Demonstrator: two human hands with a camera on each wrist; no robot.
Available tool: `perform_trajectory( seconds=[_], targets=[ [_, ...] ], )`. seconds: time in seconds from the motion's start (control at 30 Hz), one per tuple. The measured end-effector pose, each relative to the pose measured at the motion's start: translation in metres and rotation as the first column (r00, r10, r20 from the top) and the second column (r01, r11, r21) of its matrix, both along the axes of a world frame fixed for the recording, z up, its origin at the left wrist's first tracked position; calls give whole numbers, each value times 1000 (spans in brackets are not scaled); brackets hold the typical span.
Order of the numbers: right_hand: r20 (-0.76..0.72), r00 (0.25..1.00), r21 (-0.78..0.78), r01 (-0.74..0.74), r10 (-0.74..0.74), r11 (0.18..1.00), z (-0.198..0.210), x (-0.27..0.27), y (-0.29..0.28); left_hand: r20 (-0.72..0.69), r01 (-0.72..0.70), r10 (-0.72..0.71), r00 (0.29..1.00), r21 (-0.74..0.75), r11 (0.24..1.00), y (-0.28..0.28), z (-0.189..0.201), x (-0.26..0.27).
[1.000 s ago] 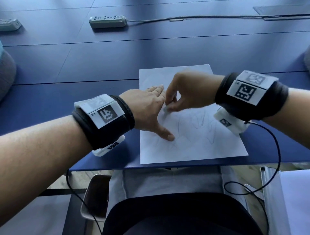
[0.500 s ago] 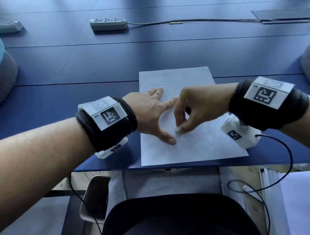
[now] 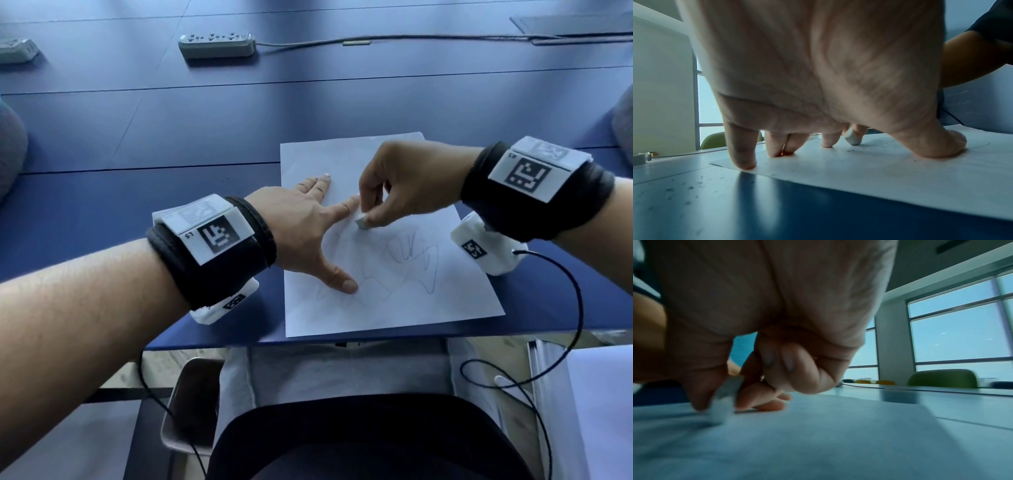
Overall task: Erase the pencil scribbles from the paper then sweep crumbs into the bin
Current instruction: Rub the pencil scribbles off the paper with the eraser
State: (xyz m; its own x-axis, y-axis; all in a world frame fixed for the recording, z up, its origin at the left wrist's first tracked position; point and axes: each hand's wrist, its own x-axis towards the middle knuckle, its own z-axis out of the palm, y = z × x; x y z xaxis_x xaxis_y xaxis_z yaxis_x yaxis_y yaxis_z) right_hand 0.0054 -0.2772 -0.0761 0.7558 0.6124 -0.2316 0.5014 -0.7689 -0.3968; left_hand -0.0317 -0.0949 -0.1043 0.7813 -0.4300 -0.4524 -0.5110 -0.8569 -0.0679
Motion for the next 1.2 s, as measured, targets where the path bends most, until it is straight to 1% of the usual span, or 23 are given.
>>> perform_trajectory(
  seconds=[0.1, 0.13, 0.17, 0.23, 0.27, 0.3, 0.33, 0.4, 0.43, 0.47, 0.57, 0.6, 0.63, 0.7, 0.73, 0.77, 0.87, 0.9, 0.93, 1.03, 1.07, 1.17, 1.2],
  targets=[
    [-106, 987, -27, -121, 117, 992, -3, -17, 11, -3, 8, -8, 1000, -2, 1000, 1, 0, 0],
    [-130, 983, -31, -133, 128, 991, -3, -19, 13, -4, 12, -12, 1000, -3, 1000, 1, 0, 0],
    [-113, 987, -27, -118, 114, 993, -3, -16, 13, -2, 16, -16, 1000, -6, 1000, 1, 0, 0],
    [-4, 999, 16, -43, 43, 999, -4, -5, 12, 7, 19, -19, 1000, -11, 1000, 1, 0, -1],
    [40, 999, 39, -23, 21, 999, -5, -1, 12, 8, 16, -16, 1000, -12, 1000, 1, 0, -1],
    [50, 998, 51, -30, 28, 998, -6, -1, 14, 10, 13, -12, 1000, -12, 1000, 1, -1, 0],
    [28, 998, 46, -64, 63, 997, -7, -4, 15, 12, 11, -11, 1000, -12, 1000, 2, -1, 1],
    [-92, 984, 1, -156, 155, 988, -7, -15, 17, 15, 10, -10, 1000, -7, 1000, 2, -2, 1],
    [-143, 975, -15, -176, 172, 984, -6, -16, 16, 14, 7, -7, 1000, -1, 1000, 2, -2, 1],
    [-148, 976, -19, -166, 161, 986, -4, -13, 13, 11, 5, -5, 1000, 3, 1000, 1, -1, 1],
    [-17, 999, 14, -27, 27, 1000, -3, 1, 4, -2, 8, -8, 1000, 1, 1000, -2, 1, 0],
    [-12, 1000, 24, -15, 15, 1000, -2, 2, 2, -4, 11, -11, 1000, 0, 1000, -2, 2, 0],
    [-49, 998, 14, -33, 34, 999, -2, -2, 1, -8, 12, -12, 1000, 2, 1000, -2, 2, 1],
    [-191, 976, -48, -115, 104, 992, 0, -15, 0, -14, 19, -19, 1000, 7, 1000, -3, 1, 1],
    [-237, 965, -65, -135, 116, 989, 0, -18, -2, -15, 22, -22, 1000, 10, 1000, -3, 1, 1],
    [-228, 968, -66, -125, 107, 990, 0, -16, -5, -13, 24, -23, 1000, 13, 1000, -3, 1, 1],
    [-37, 999, -17, 2, -3, 1000, 0, 0, -13, -18, 14, -14, 1000, 18, 1000, -3, 2, 1],
    [-16, 1000, -11, 10, -10, 1000, 0, 1, -13, -21, 12, -11, 1000, 21, 1000, -3, 3, 1],
    [-37, 999, -21, -13, 13, 1000, 0, -1, -12, -20, 13, -12, 1000, 25, 1000, -3, 3, 1],
    [-210, 972, -93, -128, 106, 987, 1, -14, -7, -15, 21, -21, 1000, 35, 999, -3, 3, 0],
    [-209, 972, -102, -134, 110, 986, 2, -12, -8, -15, 21, -21, 1000, 37, 999, -3, 3, 0],
    [-24, 999, -87, -30, 28, 996, 3, 2, -12, -20, 7, -6, 1000, 23, 1000, -3, 3, -1],
    [15, 1000, -74, -18, 19, 997, 2, 2, -11, -20, 3, -3, 1000, 20, 1000, -3, 3, -1]
  ],
)
